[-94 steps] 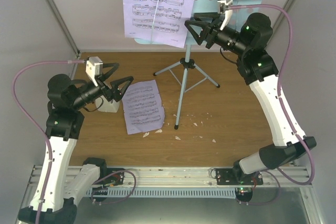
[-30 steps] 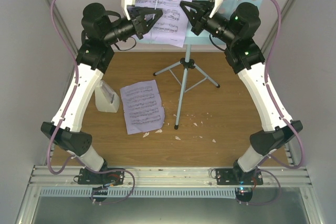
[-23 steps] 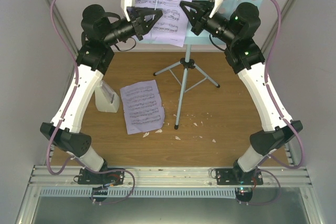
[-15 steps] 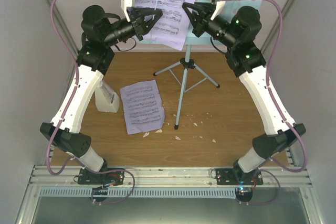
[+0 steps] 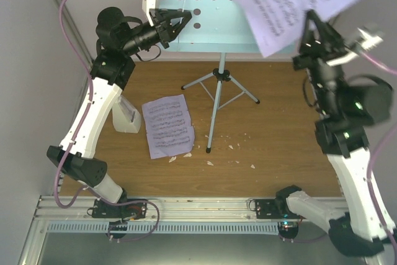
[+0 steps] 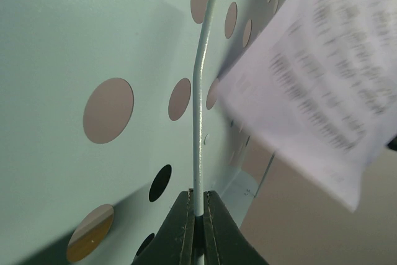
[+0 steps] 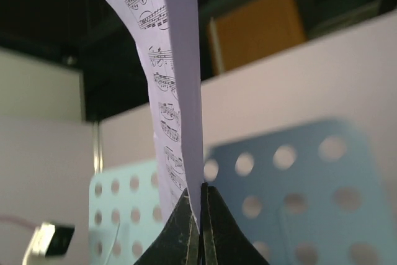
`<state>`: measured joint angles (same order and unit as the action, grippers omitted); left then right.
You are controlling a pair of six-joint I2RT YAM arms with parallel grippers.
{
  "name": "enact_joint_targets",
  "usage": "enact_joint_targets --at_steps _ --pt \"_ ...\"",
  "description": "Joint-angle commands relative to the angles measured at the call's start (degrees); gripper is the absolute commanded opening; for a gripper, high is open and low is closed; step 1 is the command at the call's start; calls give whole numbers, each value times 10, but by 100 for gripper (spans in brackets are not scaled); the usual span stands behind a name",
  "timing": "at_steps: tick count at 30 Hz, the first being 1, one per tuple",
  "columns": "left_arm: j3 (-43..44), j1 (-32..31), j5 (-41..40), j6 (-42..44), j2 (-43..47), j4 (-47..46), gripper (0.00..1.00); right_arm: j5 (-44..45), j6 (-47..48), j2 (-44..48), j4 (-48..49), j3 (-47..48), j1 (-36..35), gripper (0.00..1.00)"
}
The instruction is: Pack up the instrument practice props
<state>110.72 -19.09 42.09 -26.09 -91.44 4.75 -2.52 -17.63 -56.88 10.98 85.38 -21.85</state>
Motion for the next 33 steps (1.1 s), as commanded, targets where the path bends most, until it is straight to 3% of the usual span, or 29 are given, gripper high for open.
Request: enact_joint_targets --at_steps 1,4,10,13,17,20,25,28,33 --pt "-18 -3 -11 -11 13 -28 0 100 41 59 56 -53 2 1" --pt "-22 -3 -12 -19 12 -30 2 98 50 74 54 -61 2 0" --pt "-37 -2 -12 -25 22 -38 29 3 60 73 33 -42 2 0" --pt "-55 -2 -18 -27 36 -44 46 -53 62 69 17 -28 2 0" --pt "-95 2 -31 -18 76 -37 81 -123 74 70 -22 -11 2 1" --pt "-150 5 -65 2 133 -34 98 -172 85 75 -57 3 2 0" --pt "-240 7 -116 46 236 -6 99 -250 90 70 -140 34 2 1" --pt "-298 6 -105 73 303 1 99 -287 81 62 -186 27 2 1" --pt "-432 -12 84 88 391 -72 99 -339 12 62 -193 -41 2 1"
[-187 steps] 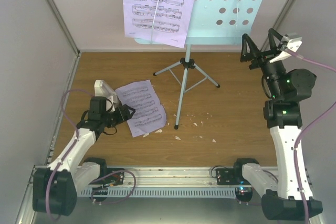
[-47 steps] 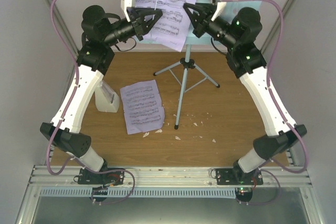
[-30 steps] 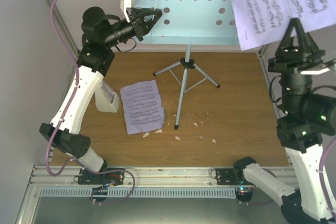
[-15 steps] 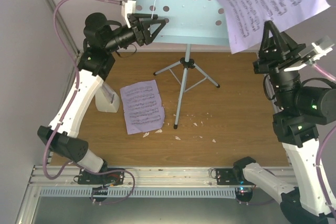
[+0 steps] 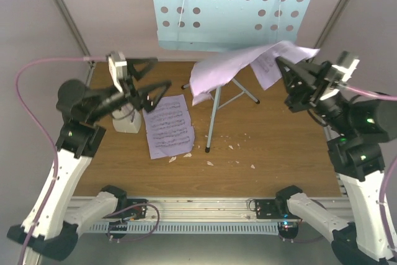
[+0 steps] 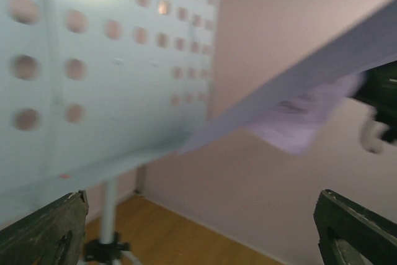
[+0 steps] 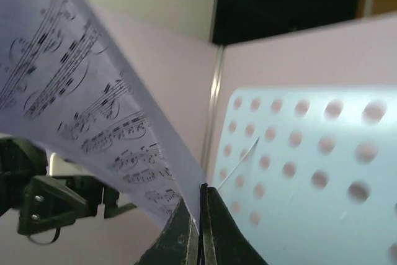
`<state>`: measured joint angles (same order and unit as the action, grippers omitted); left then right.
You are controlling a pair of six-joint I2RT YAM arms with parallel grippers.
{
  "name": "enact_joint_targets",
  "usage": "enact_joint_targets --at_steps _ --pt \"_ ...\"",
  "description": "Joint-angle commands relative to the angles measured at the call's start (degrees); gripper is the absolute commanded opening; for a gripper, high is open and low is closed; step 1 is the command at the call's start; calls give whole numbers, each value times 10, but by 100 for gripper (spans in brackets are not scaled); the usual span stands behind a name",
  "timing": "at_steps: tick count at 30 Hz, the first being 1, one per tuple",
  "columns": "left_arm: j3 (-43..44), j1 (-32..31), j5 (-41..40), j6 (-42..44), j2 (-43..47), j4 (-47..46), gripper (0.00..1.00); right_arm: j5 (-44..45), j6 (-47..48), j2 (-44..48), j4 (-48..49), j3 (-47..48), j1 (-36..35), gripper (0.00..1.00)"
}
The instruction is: Pack up the instrument practice props
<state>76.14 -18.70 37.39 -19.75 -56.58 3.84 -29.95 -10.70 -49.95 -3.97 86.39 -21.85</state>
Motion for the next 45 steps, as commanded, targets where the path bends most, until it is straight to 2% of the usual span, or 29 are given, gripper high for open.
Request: enact_joint_targets --at_steps 1,6,12,15,18,22,30,39,45 --pt "-115 -28 152 19 57 -84 99 -78 -79 -9 -35 -70 2 1" --pt "-220 -73 143 36 129 -86 99 -105 -164 -18 -14 -165 2 0" --pt "-337 -75 42 28 221 -67 99 -93 -212 -4 -21 -290 1 1" --pt "-398 -74 14 7 249 -93 99 -84 -261 -7 -15 -341 1 0" --pt "-450 -74 10 -10 254 -138 99 -61 -325 -11 4 -397 1 1" --pt "-493 -74 3 -24 226 -184 99 -44 -353 -21 23 -439 1 0" --pt "-531 -74 -35 -76 123 -246 99 -36 -328 -35 33 -448 2 0" --pt "-531 -69 13 -154 38 -362 99 -123 -245 -27 68 -430 3 1" --pt "-526 -62 25 -182 27 -371 99 -190 -168 -17 43 -394 3 1"
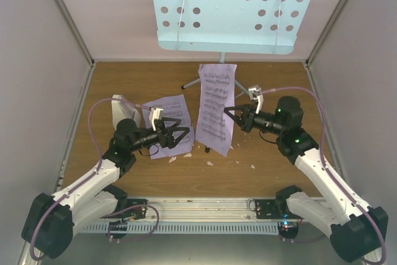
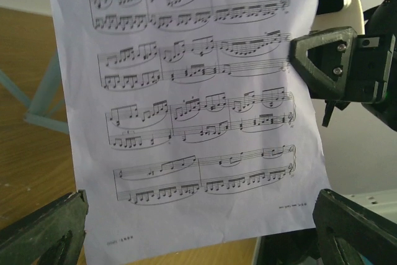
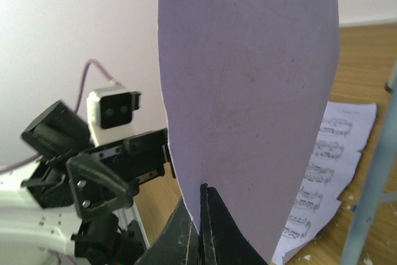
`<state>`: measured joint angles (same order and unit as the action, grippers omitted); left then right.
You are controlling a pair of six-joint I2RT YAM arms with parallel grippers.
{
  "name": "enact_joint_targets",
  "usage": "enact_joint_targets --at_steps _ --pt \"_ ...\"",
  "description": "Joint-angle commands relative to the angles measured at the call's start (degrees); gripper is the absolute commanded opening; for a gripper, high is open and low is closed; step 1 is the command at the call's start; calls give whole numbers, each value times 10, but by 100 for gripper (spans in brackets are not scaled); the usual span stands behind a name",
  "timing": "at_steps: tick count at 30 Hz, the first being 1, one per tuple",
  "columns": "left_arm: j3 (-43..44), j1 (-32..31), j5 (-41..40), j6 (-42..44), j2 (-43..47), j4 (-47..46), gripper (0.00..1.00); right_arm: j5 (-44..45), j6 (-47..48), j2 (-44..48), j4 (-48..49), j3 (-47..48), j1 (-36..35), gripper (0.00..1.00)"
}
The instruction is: Pack up the instrument practice props
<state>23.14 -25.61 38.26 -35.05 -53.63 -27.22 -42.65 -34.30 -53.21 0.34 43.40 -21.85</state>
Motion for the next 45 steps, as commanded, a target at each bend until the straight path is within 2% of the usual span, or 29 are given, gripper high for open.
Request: enact_joint_targets --at_steps 1,8,14,17,23,24,28,36,37,38,39,40,43,44,45 --pt "3 8 17 -32 -3 -60 99 -73 78 18 -1 41 2 1" --pt "4 12 42 -51 -3 -72 99 -146 106 23 -18 61 3 0" --pt "2 24 41 -44 20 -63 98 -169 112 14 -25 67 3 1" --pt "-1 25 70 -48 25 -92 78 -163 113 6 -25 65 3 1" --pt "3 25 94 -60 33 -113 44 -134 117 -13 -32 63 3 1" --pt "3 26 91 -60 37 -109 40 -130 116 -15 -33 63 3 1" --pt "0 25 65 -55 53 -90 37 -118 118 -20 -35 63 3 1" --pt "1 25 17 -55 54 -43 1 -99 130 -23 -49 61 3 1" --pt "3 25 14 -54 52 -36 0 -94 132 -22 -52 60 3 1" --pt "5 25 10 -53 49 -29 0 -86 134 -22 -54 60 3 3" --pt "7 26 5 -50 47 -21 0 -74 134 -22 -58 59 2 9" --pt "9 26 -1 -45 44 -8 0 -65 137 -21 -60 59 3 20" --pt "26 37 -38 -30 35 64 0 -29 145 -18 -73 59 3 37" --pt "28 50 -40 -29 30 84 0 -13 148 -17 -82 60 4 59" --pt "30 66 -35 -27 23 103 0 2 151 -15 -90 60 4 75"
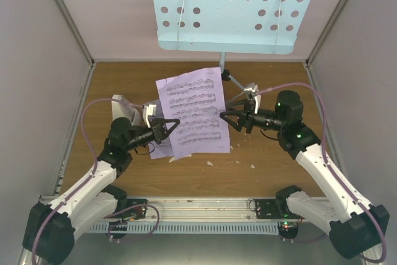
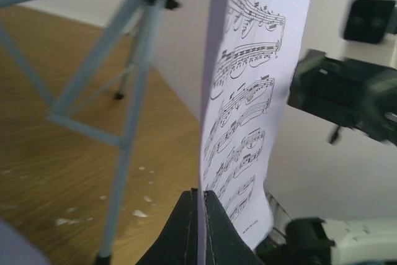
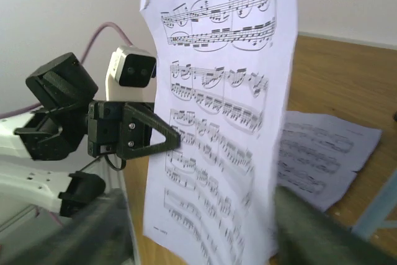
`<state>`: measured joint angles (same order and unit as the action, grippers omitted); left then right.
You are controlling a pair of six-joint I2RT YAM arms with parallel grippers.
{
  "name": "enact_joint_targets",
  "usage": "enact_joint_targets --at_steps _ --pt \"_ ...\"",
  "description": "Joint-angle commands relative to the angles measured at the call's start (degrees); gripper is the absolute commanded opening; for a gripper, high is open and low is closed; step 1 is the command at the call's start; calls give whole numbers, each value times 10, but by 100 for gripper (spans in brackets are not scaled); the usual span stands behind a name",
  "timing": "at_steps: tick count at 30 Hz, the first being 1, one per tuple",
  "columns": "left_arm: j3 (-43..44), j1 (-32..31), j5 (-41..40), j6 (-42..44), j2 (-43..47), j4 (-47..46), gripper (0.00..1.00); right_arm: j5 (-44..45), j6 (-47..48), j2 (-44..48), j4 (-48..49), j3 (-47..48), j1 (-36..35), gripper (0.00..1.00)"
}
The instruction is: Pack up the instrument practice props
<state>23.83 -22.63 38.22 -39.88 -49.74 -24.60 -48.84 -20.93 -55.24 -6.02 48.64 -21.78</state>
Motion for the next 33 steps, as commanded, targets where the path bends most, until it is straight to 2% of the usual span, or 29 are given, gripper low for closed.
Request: enact_joint_targets --at_steps 1,2,4,7,11,16,24,25,29,31,32,33 --pt "25 61 -27 22 -23 97 0 81 21 7 -34 9 4 84" --pt "28 82 -27 25 -32 125 0 97 25 10 -43 8 4 91" --pt "40 116 -38 44 -53 187 0 127 31 16 -55 6 4 99" --pt "58 142 -75 91 -86 270 0 160 36 25 -66 2 5 100" --pt "90 145 -134 146 -156 328 0 177 37 26 -65 -2 5 100" --pt "115 145 -169 167 -225 337 0 198 37 29 -68 -1 6 100" --pt "133 145 -211 188 -262 352 0 246 43 43 -84 -6 7 100" --pt "135 145 -213 189 -262 353 3 252 45 45 -84 -8 7 100" --pt "148 145 -215 195 -250 361 28 301 51 55 -95 -2 7 100" --pt "157 145 -213 195 -236 365 42 316 52 62 -97 -1 9 100" --pt "161 145 -211 195 -227 367 53 322 52 64 -98 0 11 100" --pt "166 144 -209 194 -218 370 57 326 50 65 -100 -1 15 100"
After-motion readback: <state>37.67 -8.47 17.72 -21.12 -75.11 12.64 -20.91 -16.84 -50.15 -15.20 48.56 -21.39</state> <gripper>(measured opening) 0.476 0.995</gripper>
